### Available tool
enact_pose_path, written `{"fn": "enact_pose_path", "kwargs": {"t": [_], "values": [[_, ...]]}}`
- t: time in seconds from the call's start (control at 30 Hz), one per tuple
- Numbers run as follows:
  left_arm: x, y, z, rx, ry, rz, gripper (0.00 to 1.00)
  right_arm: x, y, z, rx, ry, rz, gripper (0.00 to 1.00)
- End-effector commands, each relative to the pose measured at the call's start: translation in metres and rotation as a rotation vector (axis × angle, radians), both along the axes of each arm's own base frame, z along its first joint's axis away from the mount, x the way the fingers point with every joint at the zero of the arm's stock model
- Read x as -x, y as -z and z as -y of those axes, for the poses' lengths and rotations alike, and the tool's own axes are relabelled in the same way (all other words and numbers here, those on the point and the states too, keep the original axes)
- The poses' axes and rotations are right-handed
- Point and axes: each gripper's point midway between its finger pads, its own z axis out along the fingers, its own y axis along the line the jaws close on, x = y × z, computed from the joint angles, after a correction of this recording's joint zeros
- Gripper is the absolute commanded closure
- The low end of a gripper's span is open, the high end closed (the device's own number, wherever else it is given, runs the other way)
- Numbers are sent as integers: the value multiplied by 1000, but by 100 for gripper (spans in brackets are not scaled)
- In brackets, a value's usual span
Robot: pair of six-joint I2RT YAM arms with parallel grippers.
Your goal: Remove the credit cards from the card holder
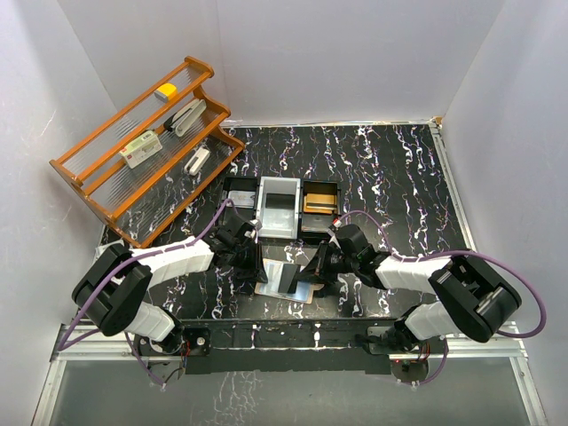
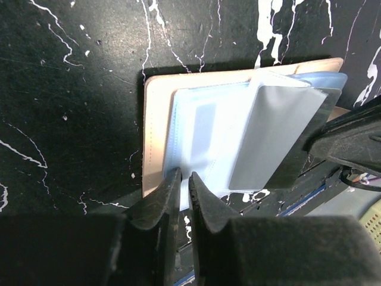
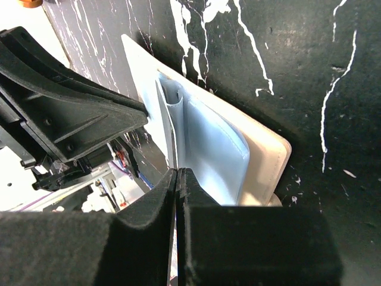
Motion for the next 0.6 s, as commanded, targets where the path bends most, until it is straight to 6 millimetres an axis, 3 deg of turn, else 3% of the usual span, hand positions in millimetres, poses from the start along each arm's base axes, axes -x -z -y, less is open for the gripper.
{"fn": "enact_pose_path", "kwargs": {"t": [0.0, 0.17, 0.27, 0.57], "values": [[5, -2, -14, -78, 3, 0, 85, -4, -4, 0, -9, -3, 24, 100], [-15, -43, -1, -12, 14, 110, 69, -9, -8, -11, -15, -16, 33, 100], [-20, -57, 7, 29, 33, 143, 62, -15, -7, -18, 13, -30, 45, 100], [-6, -55, 22, 136, 96, 104, 64, -26, -10, -32, 10, -52, 57, 100]]}}
